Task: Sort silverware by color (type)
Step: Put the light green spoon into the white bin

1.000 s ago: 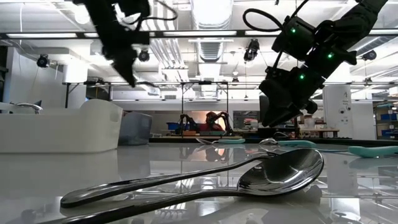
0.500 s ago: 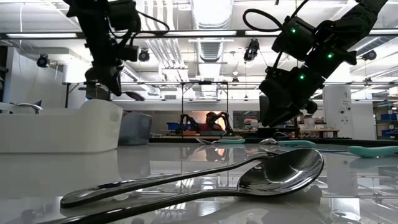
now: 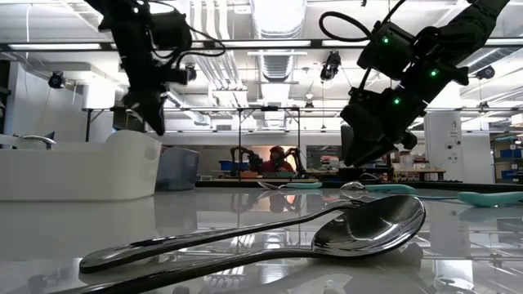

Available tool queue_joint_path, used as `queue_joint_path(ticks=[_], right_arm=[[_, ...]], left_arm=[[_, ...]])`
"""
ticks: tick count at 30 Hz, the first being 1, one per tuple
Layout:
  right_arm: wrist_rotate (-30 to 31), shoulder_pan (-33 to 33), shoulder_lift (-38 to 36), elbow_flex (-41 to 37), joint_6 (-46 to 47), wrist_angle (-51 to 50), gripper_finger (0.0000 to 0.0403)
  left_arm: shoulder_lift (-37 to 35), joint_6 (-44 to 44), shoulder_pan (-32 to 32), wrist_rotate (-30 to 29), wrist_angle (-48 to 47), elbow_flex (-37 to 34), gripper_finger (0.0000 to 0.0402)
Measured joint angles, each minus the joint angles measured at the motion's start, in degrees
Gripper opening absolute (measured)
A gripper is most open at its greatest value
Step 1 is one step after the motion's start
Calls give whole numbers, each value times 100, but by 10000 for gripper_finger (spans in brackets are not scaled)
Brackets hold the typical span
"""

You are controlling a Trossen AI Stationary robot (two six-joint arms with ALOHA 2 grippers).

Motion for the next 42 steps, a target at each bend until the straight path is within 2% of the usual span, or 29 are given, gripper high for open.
queue_joint_path(ticks=[4, 6, 9, 11, 16, 24, 29, 42], right_arm=[[0, 0, 0, 0, 0, 1, 134], [0, 0, 0, 0, 0, 1, 134], [0, 0, 0, 0, 0, 1, 134], [0, 0, 0, 0, 0, 1, 134], [0, 0, 0, 0, 0, 1, 134], [0, 0, 0, 0, 0, 1, 134], [-1, 0, 0, 0, 0, 1, 134], [-4, -15, 42, 0, -108, 185, 134]], left_arm=[[-9, -948, -69, 1911, 369, 138, 79], [-9, -1657, -121, 2383, 762, 141, 79], [1, -2534, -200, 2194, 1157, 152, 80], [2, -2801, -247, 2035, 1220, 147, 80], [4, -2886, -502, 2051, 1911, -75, 80], [122, -3153, -879, 2053, 3808, -515, 80], [381, -3550, -1051, 2045, 4316, -531, 80], [949, -3598, -1209, 2104, 5979, -534, 80]])
